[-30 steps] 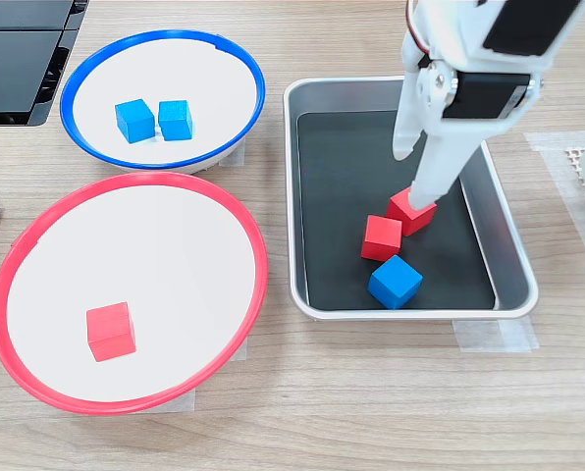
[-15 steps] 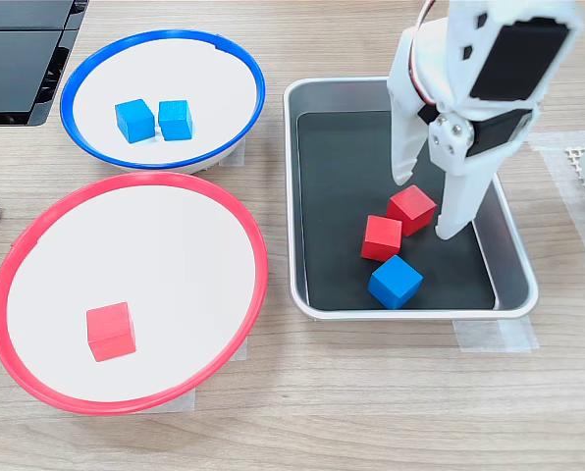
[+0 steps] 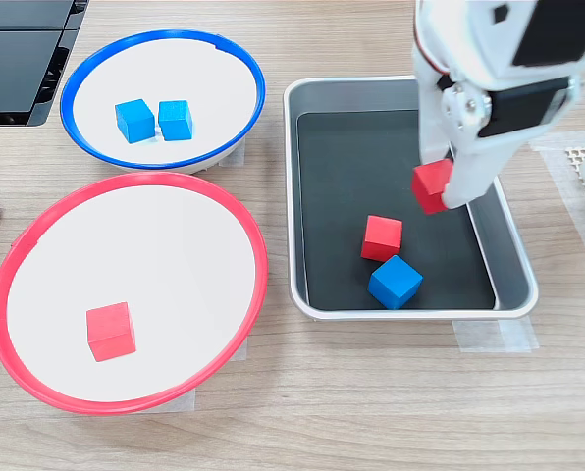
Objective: Move six blocks tray to matching dishes
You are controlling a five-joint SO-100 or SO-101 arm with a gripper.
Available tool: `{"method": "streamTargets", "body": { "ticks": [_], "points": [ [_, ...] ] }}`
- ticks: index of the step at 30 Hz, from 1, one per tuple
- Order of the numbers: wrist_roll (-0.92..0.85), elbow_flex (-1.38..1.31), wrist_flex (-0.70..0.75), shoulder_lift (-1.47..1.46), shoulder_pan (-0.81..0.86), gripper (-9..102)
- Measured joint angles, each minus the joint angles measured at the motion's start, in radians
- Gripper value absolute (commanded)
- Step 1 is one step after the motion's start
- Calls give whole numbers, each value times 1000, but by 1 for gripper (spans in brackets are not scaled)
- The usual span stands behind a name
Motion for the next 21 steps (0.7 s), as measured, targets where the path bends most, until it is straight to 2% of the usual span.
{"method": "streamTargets", "body": {
  "ticks": [2,5,9,13,16,17,21],
  "points": [
    [207,-179,103,-61,-61,0],
    [592,-396,77,-196,-132,0],
    [1012,-611,-132,-425,-160,0],
    [1129,-742,-270,-615,-146,4],
    [1141,-764,-350,-676,-152,20],
    [1143,-770,-360,-690,-146,22],
    [1154,-778,-376,-703,-106,22]
  ]
}}
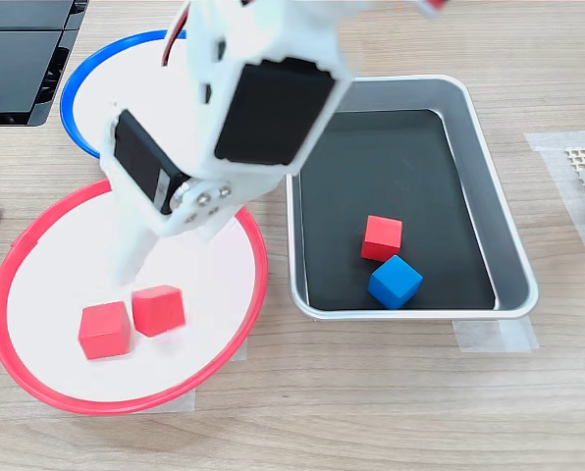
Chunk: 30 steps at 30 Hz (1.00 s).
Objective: Move six blocks tray to matching dishes
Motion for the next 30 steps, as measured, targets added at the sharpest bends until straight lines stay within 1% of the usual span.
{"method": "streamTargets", "body": {
  "ticks": [1,2,6,7,12,14,15,16,20,22,25,30],
  "points": [
    [5,0,0,0,3,17],
    [20,2,2,0,3,0],
    [141,110,26,100,46,0],
    [199,206,57,176,55,0],
    [466,568,51,456,100,0],
    [528,626,52,515,89,0],
    [578,653,115,548,86,0],
    [611,666,127,563,89,0],
    [753,713,230,598,72,3],
    [793,713,239,598,84,14],
    [850,723,278,598,83,25],
    [864,765,275,592,117,24]
  ]
}}
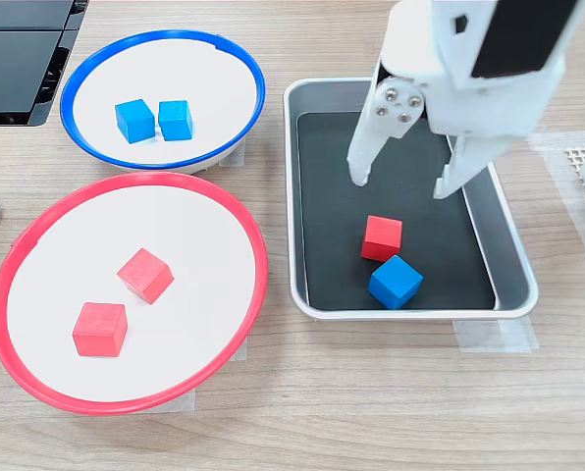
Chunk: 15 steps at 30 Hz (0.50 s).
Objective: Move six blocks tray to matching dishes
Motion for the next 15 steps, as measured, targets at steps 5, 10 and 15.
{"method": "streamTargets", "body": {
  "ticks": [5,10,15],
  "points": [
    [0,17,-61,-60,5,22],
    [-37,8,-75,-144,-12,18],
    [-52,-32,-94,-202,-23,18]
  ]
}}
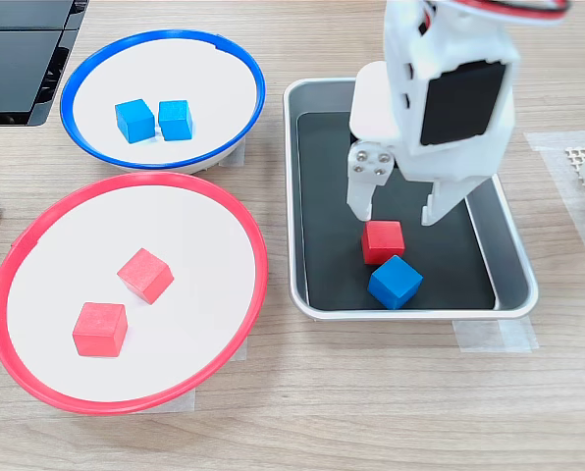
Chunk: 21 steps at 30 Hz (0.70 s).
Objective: Move six blocks tray to matching dishes
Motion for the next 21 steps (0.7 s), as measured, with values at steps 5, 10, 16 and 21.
{"method": "streamTargets", "body": {
  "ticks": [5,10,16,21],
  "points": [
    [0,-38,-18,-46,-8,18],
    [-11,-57,-38,-74,-14,18],
    [-55,-57,-54,-74,-35,3],
    [-104,-54,-52,-74,-34,0]
  ]
}}
